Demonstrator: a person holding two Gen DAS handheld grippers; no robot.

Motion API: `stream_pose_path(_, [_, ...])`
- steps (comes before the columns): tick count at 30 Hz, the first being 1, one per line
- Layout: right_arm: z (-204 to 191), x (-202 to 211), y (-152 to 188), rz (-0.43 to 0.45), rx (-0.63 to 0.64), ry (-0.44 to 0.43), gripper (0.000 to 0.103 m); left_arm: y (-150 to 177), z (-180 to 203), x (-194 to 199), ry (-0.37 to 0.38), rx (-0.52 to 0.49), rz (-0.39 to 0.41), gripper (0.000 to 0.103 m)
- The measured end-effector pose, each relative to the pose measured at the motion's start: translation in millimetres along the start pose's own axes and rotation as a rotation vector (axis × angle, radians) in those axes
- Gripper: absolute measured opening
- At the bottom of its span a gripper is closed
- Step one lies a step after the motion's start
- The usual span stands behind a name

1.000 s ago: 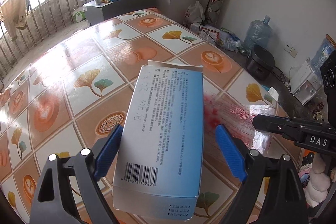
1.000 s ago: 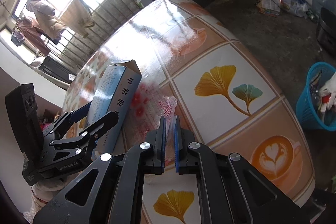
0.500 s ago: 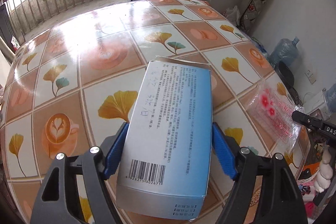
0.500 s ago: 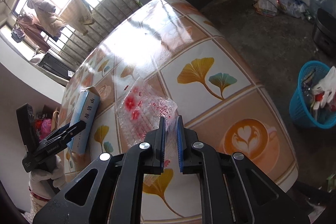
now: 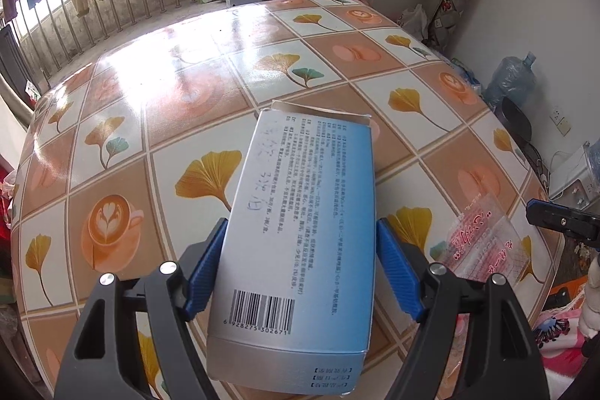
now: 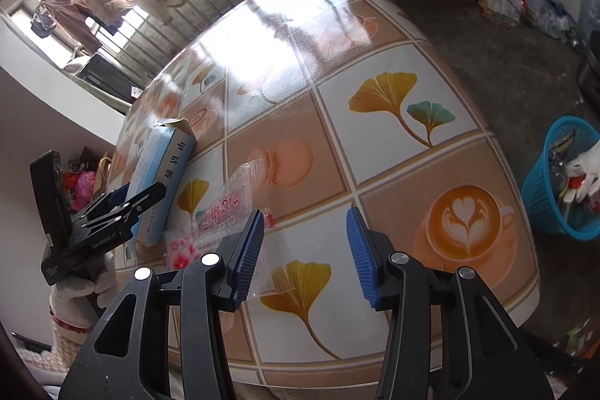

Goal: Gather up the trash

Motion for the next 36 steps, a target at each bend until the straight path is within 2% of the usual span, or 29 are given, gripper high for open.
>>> stream_pose_path(4, [-12.3,-1.6,12.4,-0.039,0.057,0.002,0.044,-2.5,0.9,0.6,-0.006,-0.013,0.011,0.075])
stream_pose_path(8, [-21.9,-8.7,22.2,-0.043,0.160,0.074,0.042,-2.5,1.2,2.1,-0.008,-0.018,0.018,0.075])
stream_pose_path(12, [-31.4,-15.6,28.5,-0.036,0.245,0.129,0.026,-4.0,0.8,4.1,-0.012,-0.026,0.027,0.075])
stream_pose_path(16, [-38.8,-19.1,32.2,-0.008,0.337,0.198,0.018,-4.6,0.4,7.0,-0.021,-0.030,0.037,0.075])
stream_pose_path(22, [-39.9,-19.9,36.8,0.014,0.398,0.243,0.011,-8.9,1.0,19.3,-0.050,-0.048,0.076,0.075])
stream_pose_path(26, [-41.9,-18.4,40.5,0.023,0.395,0.240,0.009,-14.4,5.8,31.6,-0.047,-0.061,0.119,0.075])
stream_pose_path(29, [-39.1,-17.4,40.5,0.023,0.387,0.231,0.008,-19.7,16.8,42.6,-0.020,-0.083,0.161,0.075])
stream_pose_path(33, [-33.6,-12.8,41.5,0.019,0.360,0.206,0.008,-29.0,44.3,53.9,0.066,-0.128,0.215,0.075])
stream_pose_path(36, [-25.4,-8.0,41.1,0.016,0.327,0.184,0.007,-28.1,71.9,50.0,0.174,-0.170,0.216,0.063])
Point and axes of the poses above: each gripper's, at about its wrist camera, not at the fingertips, and x roughly against the way its jaws point, z to its right, y to its underside, the point moved 7 cm from there along -x, roughly the way its jaws point, and after that the axes turned 13 degrees about -x, right-handed, at the moved point
